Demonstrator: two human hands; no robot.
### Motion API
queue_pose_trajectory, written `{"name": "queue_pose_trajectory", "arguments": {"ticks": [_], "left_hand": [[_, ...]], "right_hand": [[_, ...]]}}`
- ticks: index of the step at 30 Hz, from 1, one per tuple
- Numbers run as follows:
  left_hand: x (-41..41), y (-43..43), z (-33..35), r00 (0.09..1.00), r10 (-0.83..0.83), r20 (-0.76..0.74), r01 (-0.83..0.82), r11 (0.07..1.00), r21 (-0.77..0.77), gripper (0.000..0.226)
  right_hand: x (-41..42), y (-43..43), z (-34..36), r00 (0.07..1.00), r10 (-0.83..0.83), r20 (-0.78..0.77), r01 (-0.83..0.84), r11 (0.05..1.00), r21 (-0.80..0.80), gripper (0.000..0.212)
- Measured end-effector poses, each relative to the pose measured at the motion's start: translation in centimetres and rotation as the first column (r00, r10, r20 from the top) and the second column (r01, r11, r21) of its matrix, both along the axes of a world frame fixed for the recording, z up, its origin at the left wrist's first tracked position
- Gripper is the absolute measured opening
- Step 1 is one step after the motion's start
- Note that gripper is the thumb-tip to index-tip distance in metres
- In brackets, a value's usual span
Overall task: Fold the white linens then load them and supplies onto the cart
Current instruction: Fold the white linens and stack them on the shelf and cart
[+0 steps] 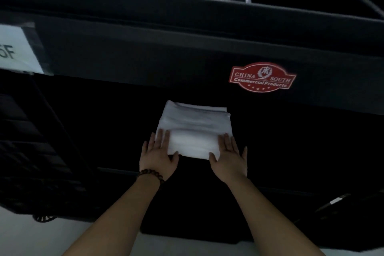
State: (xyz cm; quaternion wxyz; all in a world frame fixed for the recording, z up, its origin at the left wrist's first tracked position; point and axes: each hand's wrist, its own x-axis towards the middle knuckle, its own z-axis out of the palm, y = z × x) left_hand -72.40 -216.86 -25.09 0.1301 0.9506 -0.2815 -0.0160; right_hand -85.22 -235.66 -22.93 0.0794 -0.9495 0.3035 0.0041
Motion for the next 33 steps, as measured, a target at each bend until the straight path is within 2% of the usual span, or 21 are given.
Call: {"name": "queue_pose_trajectory", "arguments": {"ticks": [3,10,16,23,29,33], "left_hand": [[-1.8,1.2,1.8,0.998,0.041,-0.048,-0.041,0.999,-0.009,0.079],[-8.0,4.3,8.6,0.989,0.007,-0.149,-0.044,0.968,-0.246,0.072],[-12.7,8.4,13.7,0.99,0.0,-0.143,-0.052,0.933,-0.357,0.062],[-15.2,12.2,15.2,0.955,0.154,-0.255,-0.255,0.865,-0.432,0.06],[-16.8,16.9,14.4,0.899,0.312,-0.306,-0.422,0.803,-0.42,0.061],[-18.4,20.9,13.5,0.818,0.443,-0.368,-0.57,0.713,-0.408,0.062]], "right_hand": [[-1.7,1.1,2.1,1.0,0.009,0.027,-0.011,0.998,0.059,0.067],[-5.8,4.8,7.5,0.981,0.041,0.192,-0.072,0.984,0.16,0.064],[-8.9,8.1,11.7,0.964,0.058,0.261,-0.147,0.931,0.334,0.062],[-9.4,13.1,13.9,0.913,0.095,0.397,-0.275,0.861,0.429,0.057],[-7.3,17.7,13.4,0.913,0.256,0.318,-0.38,0.816,0.436,0.057],[-5.7,21.8,12.8,0.865,0.408,0.294,-0.501,0.746,0.438,0.056]]}}
